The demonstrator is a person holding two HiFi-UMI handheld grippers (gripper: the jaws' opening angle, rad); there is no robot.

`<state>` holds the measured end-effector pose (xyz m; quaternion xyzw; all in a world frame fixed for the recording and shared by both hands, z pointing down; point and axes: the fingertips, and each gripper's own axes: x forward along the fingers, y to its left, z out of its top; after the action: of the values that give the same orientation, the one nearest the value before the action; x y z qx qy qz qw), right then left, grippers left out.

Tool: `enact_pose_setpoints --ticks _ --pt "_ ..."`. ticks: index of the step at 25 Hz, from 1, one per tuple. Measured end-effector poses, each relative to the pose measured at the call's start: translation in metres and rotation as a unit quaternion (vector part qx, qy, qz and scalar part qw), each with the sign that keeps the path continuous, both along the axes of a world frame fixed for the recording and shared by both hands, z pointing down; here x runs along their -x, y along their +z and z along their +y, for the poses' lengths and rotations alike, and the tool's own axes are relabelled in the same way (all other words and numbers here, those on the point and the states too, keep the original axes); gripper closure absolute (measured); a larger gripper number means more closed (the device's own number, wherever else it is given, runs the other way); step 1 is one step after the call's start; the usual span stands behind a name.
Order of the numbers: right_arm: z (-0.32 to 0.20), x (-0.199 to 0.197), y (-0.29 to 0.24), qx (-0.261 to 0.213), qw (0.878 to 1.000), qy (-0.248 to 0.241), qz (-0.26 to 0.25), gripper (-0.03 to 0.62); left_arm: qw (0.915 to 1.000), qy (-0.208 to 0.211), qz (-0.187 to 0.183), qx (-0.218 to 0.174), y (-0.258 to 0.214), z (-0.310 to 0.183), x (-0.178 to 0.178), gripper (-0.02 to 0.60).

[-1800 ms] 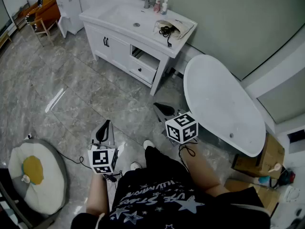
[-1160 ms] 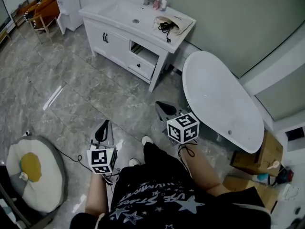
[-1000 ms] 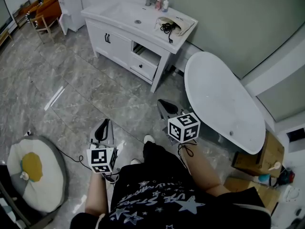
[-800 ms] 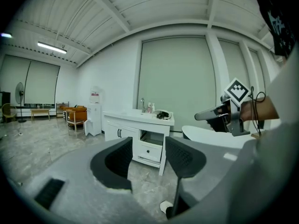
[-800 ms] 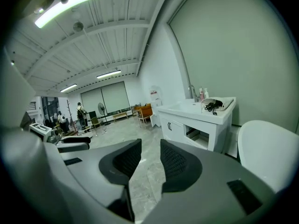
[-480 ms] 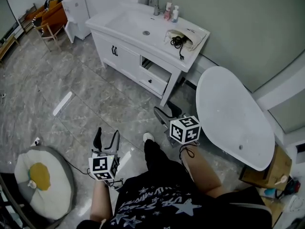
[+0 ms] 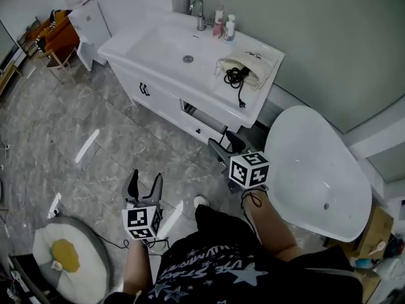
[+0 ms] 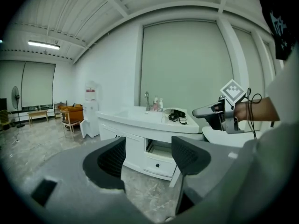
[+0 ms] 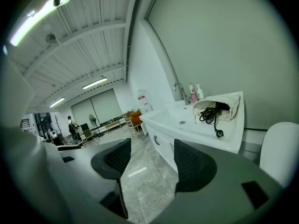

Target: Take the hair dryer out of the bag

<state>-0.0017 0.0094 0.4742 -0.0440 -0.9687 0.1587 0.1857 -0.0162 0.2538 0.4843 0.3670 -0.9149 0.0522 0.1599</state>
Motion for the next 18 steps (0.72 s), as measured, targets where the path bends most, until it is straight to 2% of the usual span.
enact_pose_setpoints --ticks 7,12,18 --pt "-0.071 0.038 0.013 0.009 0.999 0.033 0.020 0.321 0.9993 0.035 -0.009 0.007 -0.008 -0.078 0.060 0.273" --pt "-0.103 0.050 0.019 0.036 0.997 0.068 0.021 0.333 0.9985 0.054 0.002 0.013 -0.004 -0.107 0.087 0.273" --pt "-0.137 0.060 0.024 0.044 0.993 0.109 0.026 0.333 0.9960 0.087 0.009 0.017 0.003 -0.139 0.124 0.273"
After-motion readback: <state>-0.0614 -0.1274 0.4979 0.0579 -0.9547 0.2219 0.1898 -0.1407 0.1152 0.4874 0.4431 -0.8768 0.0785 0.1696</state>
